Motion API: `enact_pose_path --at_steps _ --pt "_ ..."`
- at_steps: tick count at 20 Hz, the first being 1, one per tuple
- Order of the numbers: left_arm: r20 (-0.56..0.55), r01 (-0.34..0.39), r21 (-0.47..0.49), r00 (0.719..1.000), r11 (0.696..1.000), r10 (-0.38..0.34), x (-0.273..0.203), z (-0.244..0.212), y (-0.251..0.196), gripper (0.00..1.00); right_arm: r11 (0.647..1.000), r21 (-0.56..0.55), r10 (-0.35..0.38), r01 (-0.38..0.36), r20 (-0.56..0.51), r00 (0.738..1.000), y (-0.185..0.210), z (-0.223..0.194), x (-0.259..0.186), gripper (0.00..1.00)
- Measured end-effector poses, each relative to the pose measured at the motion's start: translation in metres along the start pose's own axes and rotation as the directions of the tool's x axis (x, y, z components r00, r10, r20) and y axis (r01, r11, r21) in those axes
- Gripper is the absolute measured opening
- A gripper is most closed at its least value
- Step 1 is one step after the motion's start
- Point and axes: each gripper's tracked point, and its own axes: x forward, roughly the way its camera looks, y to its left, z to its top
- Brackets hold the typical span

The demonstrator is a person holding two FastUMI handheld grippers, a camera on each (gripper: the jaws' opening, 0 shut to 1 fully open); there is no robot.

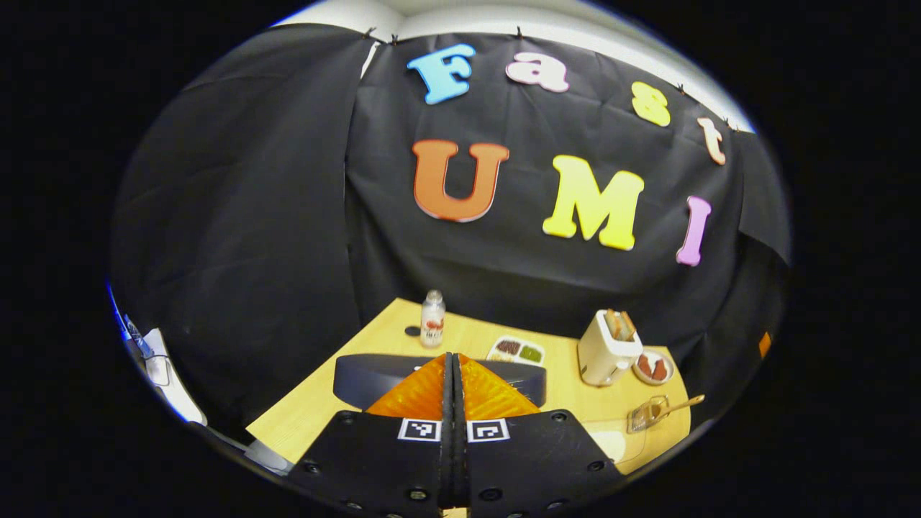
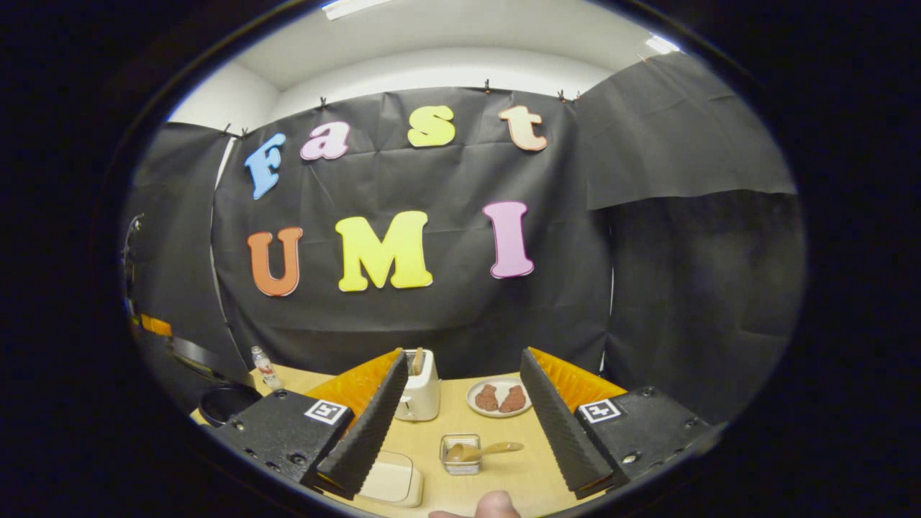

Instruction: Close the left gripper, press the button to open the rice cooker; take a wooden spoon from the chopstick holder with the right hand, scoop a spoonful of rice and pour it into the rice cooker, then put the wooden spoon back into the chopstick holder.

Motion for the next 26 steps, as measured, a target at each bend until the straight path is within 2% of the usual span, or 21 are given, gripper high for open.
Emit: enact_pose_path --at_steps 5,8,13,14,15,16,17,18,24,26 --pt "0.103 0.002 0.015 0.995 1.000 -0.003 -0.020 0.018 -0.006 0.00 0.999 -0.008 -0.036 0.036 -0.015 0.999 -0.015 -0.005 -0.010 1.00" --pt "0.137 0.030 0.035 0.990 0.999 -0.035 -0.035 0.021 -0.021 0.02 0.999 -0.026 -0.048 0.048 -0.036 0.998 -0.023 -0.011 -0.018 1.00" --pt "0.217 0.035 0.068 0.975 0.997 -0.050 -0.054 0.028 -0.029 0.77 0.998 -0.047 -0.044 0.040 -0.070 0.997 -0.024 -0.029 -0.031 1.00" --pt "0.232 0.032 0.068 0.972 0.997 -0.047 -0.058 0.029 -0.032 1.00 0.998 -0.048 -0.038 0.034 -0.077 0.996 -0.023 -0.035 -0.032 1.00" --pt "0.248 0.025 0.075 0.968 0.997 -0.043 -0.060 0.030 -0.034 0.96 0.999 -0.048 -0.031 0.026 -0.090 0.995 -0.023 -0.044 -0.033 1.00" --pt "0.265 0.024 0.090 0.963 0.996 -0.047 -0.064 0.031 -0.037 0.84 0.999 -0.049 -0.027 0.022 -0.109 0.994 -0.022 -0.054 -0.033 1.00" --pt "0.279 0.026 0.100 0.959 0.995 -0.053 -0.067 0.032 -0.041 0.83 0.999 -0.043 -0.024 0.018 -0.128 0.991 -0.023 -0.065 -0.034 1.00" --pt "0.290 0.034 0.107 0.955 0.994 -0.064 -0.071 0.032 -0.047 0.94 0.999 -0.034 -0.019 0.014 -0.150 0.988 -0.023 -0.074 -0.034 1.00" --pt "0.315 0.086 0.108 0.942 0.990 -0.116 -0.079 0.033 -0.080 0.94 1.000 0.010 -0.003 0.006 -0.224 0.975 -0.022 -0.131 -0.016 1.00" --pt "0.301 0.093 0.103 0.946 0.990 -0.120 -0.076 0.029 -0.086 0.94 1.000 0.019 0.006 -0.001 -0.281 0.960 -0.019 -0.160 -0.004 1.00"
